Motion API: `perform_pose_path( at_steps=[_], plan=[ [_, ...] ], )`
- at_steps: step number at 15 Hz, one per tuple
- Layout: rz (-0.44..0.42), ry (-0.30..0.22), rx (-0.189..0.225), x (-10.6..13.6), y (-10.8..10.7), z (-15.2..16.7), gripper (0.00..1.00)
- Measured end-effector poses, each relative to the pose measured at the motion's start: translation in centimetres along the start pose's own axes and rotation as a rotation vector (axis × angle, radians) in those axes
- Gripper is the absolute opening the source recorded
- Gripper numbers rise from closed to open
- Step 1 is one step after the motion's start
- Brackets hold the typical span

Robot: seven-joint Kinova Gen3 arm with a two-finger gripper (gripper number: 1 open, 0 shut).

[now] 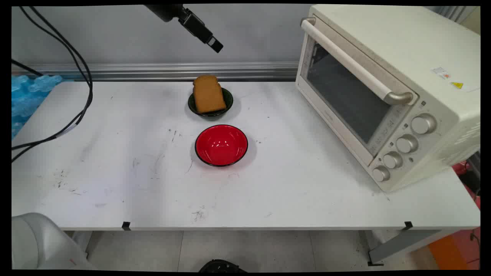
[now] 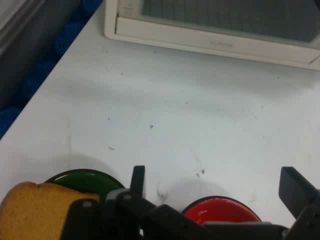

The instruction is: Open the oven

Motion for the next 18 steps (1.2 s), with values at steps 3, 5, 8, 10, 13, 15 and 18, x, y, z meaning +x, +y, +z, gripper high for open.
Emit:
perform_pose_path(
  at_steps=[3, 5, 8, 10, 13, 15, 18],
  plan=[
    [-0.009, -0.01, -0.003, 0.6, 0.0, 0.0, 1.0],
    [-0.014, -0.015, -0.004, 1.1, 0.1, 0.0, 1.0],
    [-0.014, -0.013, -0.012, 2.2, 0.1, 0.2, 0.0],
    [-0.013, -0.006, -0.019, 2.9, 0.1, 0.4, 0.0],
    [-0.011, 0.005, -0.03, 4.0, 0.2, 0.9, 0.0],
    [-0.008, 0.012, -0.038, 4.7, 0.3, 1.4, 0.0],
    [0.0, 0.024, -0.049, 5.6, 0.6, 2.5, 0.0]
  ],
)
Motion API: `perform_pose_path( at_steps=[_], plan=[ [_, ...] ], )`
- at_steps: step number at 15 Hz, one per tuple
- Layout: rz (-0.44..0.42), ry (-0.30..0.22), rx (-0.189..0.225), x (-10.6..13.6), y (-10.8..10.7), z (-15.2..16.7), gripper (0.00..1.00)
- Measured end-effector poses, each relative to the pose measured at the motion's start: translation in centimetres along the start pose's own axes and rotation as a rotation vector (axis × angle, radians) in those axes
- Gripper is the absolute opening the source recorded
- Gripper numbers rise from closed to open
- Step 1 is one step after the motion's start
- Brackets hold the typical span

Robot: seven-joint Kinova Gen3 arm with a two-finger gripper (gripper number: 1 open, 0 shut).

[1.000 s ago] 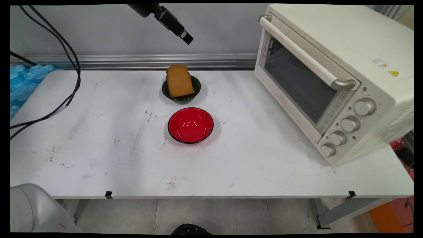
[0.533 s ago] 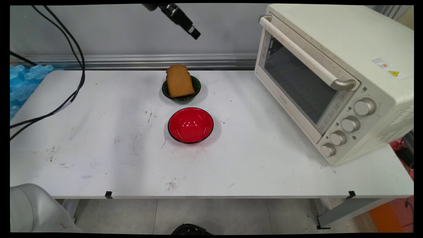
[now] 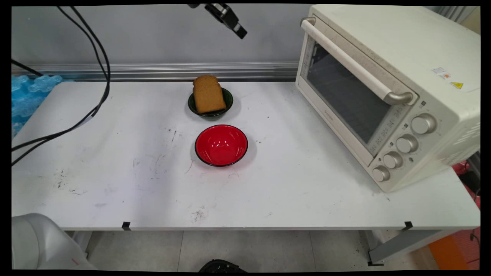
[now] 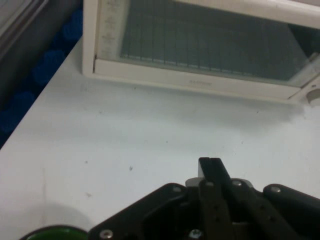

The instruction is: Open the oven

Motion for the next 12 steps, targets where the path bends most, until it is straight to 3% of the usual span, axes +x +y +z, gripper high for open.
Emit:
perform_pose_path(
  at_steps=[12],
  plan=[
    [0.038, 0.041, -0.031, 3.1, 1.0, 5.9, 0.0]
  ],
)
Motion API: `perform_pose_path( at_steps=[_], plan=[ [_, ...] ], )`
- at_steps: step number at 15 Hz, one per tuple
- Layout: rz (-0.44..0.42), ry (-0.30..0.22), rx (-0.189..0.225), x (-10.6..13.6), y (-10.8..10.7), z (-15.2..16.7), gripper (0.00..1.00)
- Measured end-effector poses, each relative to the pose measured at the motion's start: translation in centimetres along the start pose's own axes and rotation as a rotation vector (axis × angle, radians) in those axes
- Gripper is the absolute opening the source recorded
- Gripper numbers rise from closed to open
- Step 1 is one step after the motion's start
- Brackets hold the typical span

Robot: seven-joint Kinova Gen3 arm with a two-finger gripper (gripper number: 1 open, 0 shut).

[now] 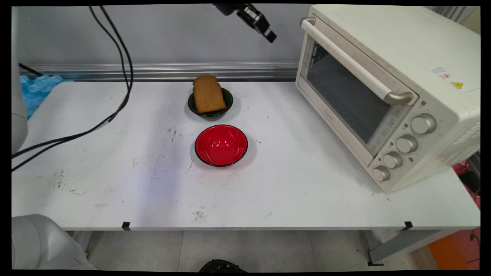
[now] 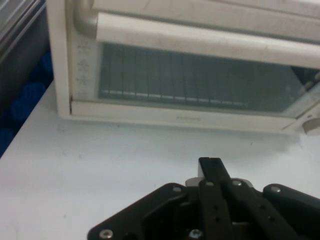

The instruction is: Open the oven

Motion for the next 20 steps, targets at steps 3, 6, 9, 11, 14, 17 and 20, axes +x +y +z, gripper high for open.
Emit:
perform_pose_path(
  at_steps=[3, 6, 9, 11, 14, 17, 20],
  plan=[
    [-0.002, 0.015, -0.009, 1.2, 0.0, 1.7, 0.0],
    [-0.004, 0.026, -0.015, 2.0, 0.0, 2.8, 0.0],
    [-0.009, 0.036, -0.026, 3.1, 0.1, 3.9, 0.0],
    [-0.013, 0.041, -0.036, 3.7, 0.1, 4.6, 0.0],
    [-0.013, 0.05, -0.054, 5.0, 0.2, 5.8, 0.0],
    [-0.014, 0.063, -0.064, 6.7, 0.0, 6.7, 0.0],
    [-0.013, 0.075, -0.072, 8.2, -0.1, 7.2, 0.0]
  ],
)
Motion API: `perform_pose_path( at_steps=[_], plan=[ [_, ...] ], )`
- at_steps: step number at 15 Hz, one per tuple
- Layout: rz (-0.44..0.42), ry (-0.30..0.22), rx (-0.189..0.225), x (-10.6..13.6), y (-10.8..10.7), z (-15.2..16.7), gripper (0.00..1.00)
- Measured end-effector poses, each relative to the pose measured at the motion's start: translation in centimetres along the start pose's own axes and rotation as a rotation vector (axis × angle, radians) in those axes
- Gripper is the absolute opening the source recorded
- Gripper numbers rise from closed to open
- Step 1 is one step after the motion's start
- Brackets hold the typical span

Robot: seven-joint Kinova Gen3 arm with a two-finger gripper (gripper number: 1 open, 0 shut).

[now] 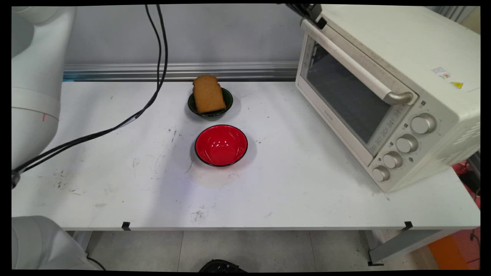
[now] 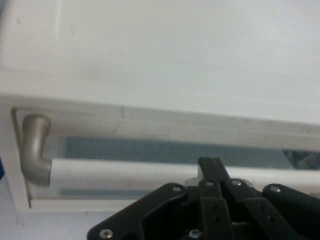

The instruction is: Open the oven

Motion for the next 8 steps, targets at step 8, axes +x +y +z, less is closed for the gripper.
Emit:
perform_pose_path(
  at_steps=[8],
  plan=[
    [0.004, 0.004, -0.011, 1.5, -0.1, 1.1, 0.0]
  ],
)
